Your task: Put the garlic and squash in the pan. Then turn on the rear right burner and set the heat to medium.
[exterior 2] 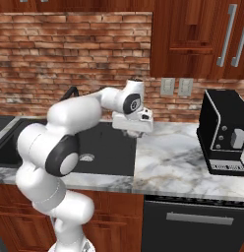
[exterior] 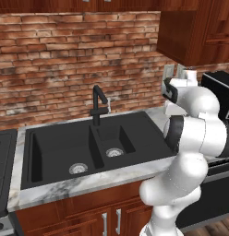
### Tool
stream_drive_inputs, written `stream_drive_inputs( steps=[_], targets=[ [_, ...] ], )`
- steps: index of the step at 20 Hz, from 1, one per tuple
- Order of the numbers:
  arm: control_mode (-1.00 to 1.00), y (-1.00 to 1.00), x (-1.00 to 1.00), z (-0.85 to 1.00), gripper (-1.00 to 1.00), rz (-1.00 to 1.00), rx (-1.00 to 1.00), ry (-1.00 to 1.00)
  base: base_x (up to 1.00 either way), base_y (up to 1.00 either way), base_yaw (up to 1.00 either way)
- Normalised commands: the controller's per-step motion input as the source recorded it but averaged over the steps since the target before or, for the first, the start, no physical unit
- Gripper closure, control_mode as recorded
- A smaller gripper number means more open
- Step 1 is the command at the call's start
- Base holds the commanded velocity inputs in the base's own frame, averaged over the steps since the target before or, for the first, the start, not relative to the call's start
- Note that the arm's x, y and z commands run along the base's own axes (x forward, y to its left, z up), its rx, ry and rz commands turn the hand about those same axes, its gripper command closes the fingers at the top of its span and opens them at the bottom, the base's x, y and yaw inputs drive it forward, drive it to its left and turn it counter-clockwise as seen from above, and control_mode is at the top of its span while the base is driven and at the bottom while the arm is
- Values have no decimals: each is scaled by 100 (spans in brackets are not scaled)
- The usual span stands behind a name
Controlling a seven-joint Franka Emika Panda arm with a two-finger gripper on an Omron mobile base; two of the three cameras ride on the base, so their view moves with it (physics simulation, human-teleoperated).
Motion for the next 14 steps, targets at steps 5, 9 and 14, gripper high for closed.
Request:
stream_drive_inputs(
  steps=[5,9,14],
  targets=[
    [-100,85,0,67,100,0,0,16,0,0,0],
    [-100,91,-8,15,100,0,0,11,0,0,0],
    [-100,70,-14,0,100,0,0,3,0,0,0]
  ],
)
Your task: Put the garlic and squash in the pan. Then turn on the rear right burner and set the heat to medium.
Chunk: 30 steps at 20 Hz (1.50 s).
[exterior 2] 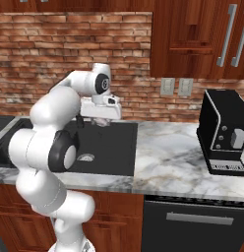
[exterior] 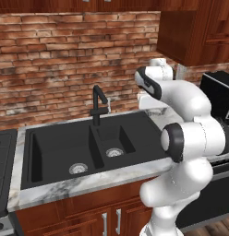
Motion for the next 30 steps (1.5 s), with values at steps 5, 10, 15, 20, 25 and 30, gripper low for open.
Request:
stream_drive_inputs(
  steps=[5,10,15,20,25,30],
  targets=[
    [-100,35,-25,13,100,0,0,0,0,0,0],
    [-100,16,-72,11,100,0,0,-5,0,0,0],
    [-100,0,-50,0,100,0,0,-15,0,0,0],
    [-100,0,-5,1,100,0,0,-19,0,0,0],
    [-100,4,-1,2,100,0,0,0,0,0,0],
    [-100,0,0,0,100,0,0,0,0,0,0]
  ],
)
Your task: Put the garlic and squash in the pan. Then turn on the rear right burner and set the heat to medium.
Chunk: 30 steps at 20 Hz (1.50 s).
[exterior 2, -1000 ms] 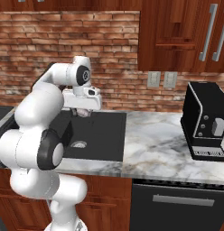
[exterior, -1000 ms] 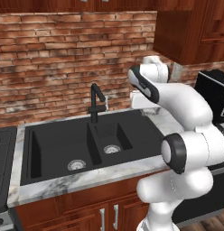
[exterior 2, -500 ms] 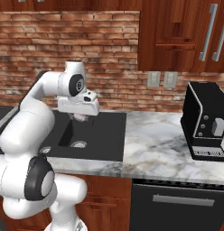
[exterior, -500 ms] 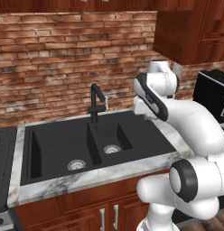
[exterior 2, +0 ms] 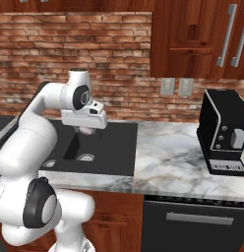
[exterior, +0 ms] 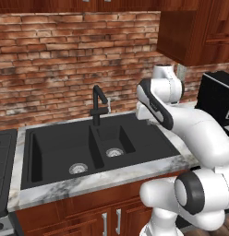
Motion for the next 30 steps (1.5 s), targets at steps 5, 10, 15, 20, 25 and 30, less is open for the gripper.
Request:
stream_drive_inputs(
  steps=[5,10,15,20,25,30],
  targets=[
    [100,0,-4,0,100,0,0,0,-15,5,0],
    [100,0,0,0,100,0,0,0,-49,84,3],
    [100,0,0,0,100,0,0,0,-4,100,7],
    [100,0,0,0,100,0,0,0,0,98,11],
    [100,0,0,0,100,0,0,0,1,81,8],
    [-100,1,14,0,100,0,0,1,5,12,0]
  ],
)
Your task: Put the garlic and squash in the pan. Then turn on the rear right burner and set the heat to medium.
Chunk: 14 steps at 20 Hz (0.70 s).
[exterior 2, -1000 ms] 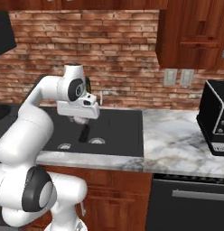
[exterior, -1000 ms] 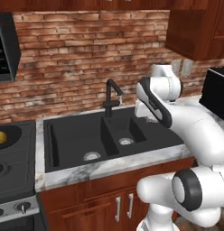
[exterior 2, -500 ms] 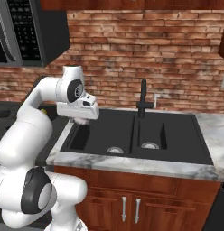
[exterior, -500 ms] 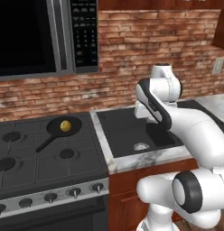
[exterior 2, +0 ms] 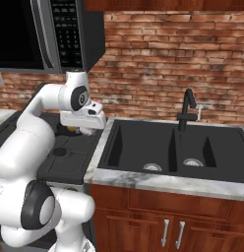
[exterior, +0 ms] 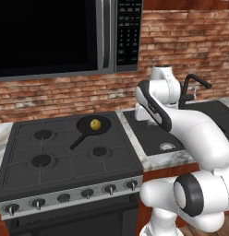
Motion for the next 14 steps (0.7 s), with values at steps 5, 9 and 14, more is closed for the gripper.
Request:
stream_drive_inputs(
  steps=[5,9,14],
  targets=[
    [-100,0,1,0,100,0,0,0,0,0,0],
    [-100,0,0,0,100,0,0,0,0,0,0],
    [-100,26,21,-5,100,17,0,1,0,0,0]
  ],
)
